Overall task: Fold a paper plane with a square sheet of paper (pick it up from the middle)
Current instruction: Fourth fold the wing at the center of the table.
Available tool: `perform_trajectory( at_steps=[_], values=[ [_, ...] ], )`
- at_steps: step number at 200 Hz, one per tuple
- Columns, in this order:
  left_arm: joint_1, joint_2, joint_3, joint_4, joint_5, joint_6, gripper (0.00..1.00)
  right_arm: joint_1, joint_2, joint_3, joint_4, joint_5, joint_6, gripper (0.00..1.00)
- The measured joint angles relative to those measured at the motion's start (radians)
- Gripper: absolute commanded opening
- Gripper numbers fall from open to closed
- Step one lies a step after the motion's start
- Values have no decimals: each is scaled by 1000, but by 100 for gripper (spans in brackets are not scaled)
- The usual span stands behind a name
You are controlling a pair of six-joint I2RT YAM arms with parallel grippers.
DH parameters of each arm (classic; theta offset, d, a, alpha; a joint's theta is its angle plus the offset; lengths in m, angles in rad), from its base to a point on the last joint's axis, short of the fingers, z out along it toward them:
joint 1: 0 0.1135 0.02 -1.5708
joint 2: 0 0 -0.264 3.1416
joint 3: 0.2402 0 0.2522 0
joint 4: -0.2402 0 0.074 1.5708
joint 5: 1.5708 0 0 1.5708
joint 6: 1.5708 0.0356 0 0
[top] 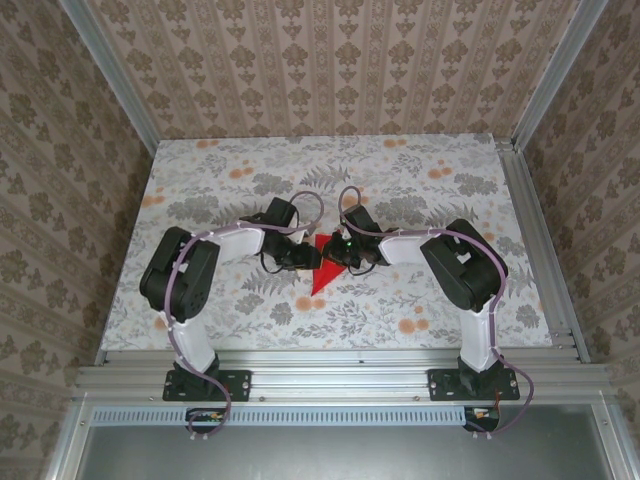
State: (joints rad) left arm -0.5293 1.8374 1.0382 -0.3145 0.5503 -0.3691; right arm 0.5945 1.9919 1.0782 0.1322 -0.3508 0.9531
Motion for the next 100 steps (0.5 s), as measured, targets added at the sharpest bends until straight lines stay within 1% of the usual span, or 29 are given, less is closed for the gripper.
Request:
perform_trajectory(
  at_steps=[70,100],
  values=[
    [9,33,16,2,5,-5,15,0,0,-9,19,-5,1,11],
    [9,35,16,2,2,-5,12,0,-3,-14,25,-5,11,11]
  ],
)
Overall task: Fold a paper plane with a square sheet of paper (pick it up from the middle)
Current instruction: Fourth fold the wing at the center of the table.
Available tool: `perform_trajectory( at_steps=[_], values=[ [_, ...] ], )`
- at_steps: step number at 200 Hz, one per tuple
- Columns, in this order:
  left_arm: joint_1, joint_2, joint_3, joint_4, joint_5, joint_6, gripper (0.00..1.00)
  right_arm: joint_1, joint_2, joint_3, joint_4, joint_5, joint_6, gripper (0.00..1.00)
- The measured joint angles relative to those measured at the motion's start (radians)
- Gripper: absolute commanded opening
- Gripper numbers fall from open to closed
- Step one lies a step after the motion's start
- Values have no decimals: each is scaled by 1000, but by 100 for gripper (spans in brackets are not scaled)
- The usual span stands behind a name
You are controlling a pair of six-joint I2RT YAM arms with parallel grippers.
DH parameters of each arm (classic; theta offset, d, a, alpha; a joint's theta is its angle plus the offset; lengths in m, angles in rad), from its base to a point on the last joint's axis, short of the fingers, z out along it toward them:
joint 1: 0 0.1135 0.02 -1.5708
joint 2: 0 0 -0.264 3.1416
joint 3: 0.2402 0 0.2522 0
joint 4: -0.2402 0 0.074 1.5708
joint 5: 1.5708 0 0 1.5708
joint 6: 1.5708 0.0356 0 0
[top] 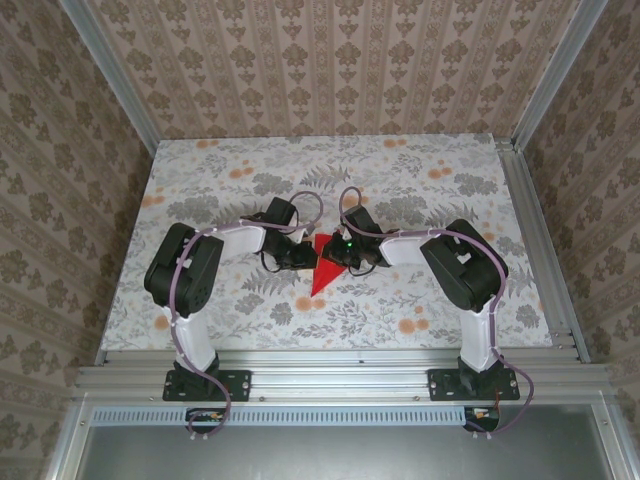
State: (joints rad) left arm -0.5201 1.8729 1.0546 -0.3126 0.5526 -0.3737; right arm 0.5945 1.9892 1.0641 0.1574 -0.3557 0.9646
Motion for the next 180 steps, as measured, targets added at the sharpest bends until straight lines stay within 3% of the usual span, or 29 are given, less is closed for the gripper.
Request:
perform_trajectory(
  at_steps=[63,114,180],
  values=[
    [1,5,2,1,4,0,11,0,-11,-13,2,0,8,11],
    [-11,27,36,-24,-7,15,11,5,-46,-34,0,2,11,18],
    [-35,37,71,-77,-71,61,10,-13,-113,-103,43,0,38,14]
  ],
)
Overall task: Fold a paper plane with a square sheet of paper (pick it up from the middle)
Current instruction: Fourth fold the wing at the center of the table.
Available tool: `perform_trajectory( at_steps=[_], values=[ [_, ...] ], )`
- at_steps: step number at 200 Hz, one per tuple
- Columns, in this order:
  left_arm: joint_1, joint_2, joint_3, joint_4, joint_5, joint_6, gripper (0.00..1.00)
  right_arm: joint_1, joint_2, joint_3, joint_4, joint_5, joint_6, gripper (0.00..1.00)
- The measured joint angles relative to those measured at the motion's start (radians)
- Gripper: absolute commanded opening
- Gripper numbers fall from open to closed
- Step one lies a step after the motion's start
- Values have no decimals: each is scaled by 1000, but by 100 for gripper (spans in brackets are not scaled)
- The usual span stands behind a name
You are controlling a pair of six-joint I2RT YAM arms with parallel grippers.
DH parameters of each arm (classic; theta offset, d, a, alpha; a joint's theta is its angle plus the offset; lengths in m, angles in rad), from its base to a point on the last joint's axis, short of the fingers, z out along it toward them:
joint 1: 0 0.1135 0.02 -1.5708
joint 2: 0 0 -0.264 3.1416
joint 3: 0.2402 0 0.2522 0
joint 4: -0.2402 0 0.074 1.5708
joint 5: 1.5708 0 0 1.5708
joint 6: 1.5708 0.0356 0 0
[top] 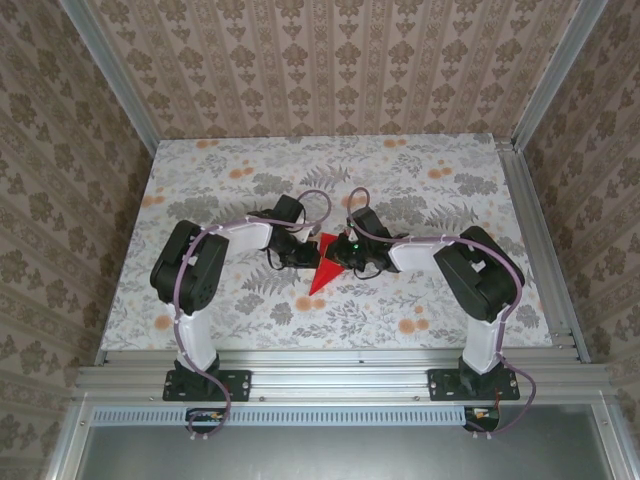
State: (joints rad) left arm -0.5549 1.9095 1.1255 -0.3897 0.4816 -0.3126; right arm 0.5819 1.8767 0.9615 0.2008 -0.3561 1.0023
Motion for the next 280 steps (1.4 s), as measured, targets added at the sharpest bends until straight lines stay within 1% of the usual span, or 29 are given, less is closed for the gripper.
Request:
perform_trajectory(
  at_steps=[51,99,135,203,235,280],
  values=[
    [-13,-2,3,-6,-33,27,9,-20,4,-5,44,0,25,12],
    [-29,-9,3,-9,-78,49,9,-35,24,-5,43,2,26,11],
    [-53,-22,-6,-4,-143,68,8,-43,83,43,5,10,6,11],
    [-95,-20,8,-26,-244,100,8,-51,83,106,-109,72,-62,10],
    [-105,-20,9,-29,-266,103,8,-77,88,124,-130,95,-69,9],
    [-106,-20,8,-29,-270,105,8,-95,118,157,-131,74,-69,9]
  ],
)
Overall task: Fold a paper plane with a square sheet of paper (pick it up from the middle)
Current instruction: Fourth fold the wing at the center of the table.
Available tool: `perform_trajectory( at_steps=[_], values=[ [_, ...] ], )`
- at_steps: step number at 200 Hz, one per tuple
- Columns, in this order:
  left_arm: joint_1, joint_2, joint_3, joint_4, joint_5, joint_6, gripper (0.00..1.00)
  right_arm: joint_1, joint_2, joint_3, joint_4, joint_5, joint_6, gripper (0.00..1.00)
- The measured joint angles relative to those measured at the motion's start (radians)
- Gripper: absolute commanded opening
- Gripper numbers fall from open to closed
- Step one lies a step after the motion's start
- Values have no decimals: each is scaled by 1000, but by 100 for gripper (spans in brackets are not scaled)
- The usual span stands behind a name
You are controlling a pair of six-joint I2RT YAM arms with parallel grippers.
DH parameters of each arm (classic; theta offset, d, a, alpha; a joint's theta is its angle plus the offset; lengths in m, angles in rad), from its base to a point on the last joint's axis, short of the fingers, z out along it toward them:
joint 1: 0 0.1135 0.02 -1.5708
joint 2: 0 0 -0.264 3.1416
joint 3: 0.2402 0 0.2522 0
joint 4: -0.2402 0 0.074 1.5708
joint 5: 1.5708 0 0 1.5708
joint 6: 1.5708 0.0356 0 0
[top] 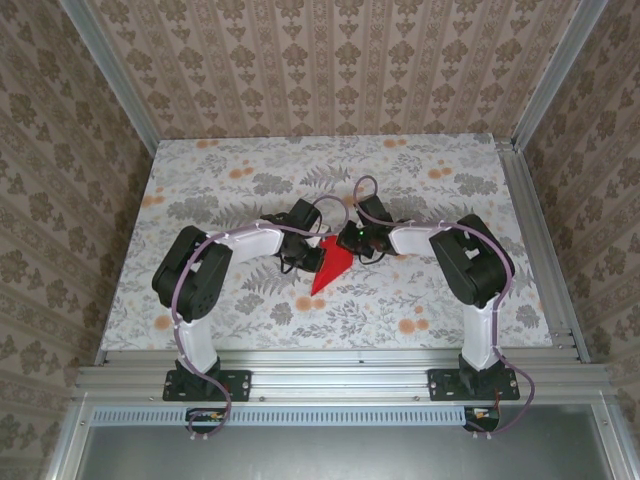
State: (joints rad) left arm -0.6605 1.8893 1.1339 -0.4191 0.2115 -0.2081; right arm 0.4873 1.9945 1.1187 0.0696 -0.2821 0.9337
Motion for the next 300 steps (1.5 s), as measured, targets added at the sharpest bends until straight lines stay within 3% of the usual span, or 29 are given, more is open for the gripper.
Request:
perform_trajectory(
  at_steps=[174,210,262,300],
  values=[
    [2,0,-1,2,6,0,8,-122,68,128,-60,-20,-72,9],
    [15,2,1,3,38,0,9,-126,37,86,-50,-22,-86,9],
    [34,8,12,-6,84,-1,9,-25,-192,-148,40,-48,7,9],
    [40,12,17,-12,101,-1,9,110,-215,-204,115,-44,110,8]
  ],
)
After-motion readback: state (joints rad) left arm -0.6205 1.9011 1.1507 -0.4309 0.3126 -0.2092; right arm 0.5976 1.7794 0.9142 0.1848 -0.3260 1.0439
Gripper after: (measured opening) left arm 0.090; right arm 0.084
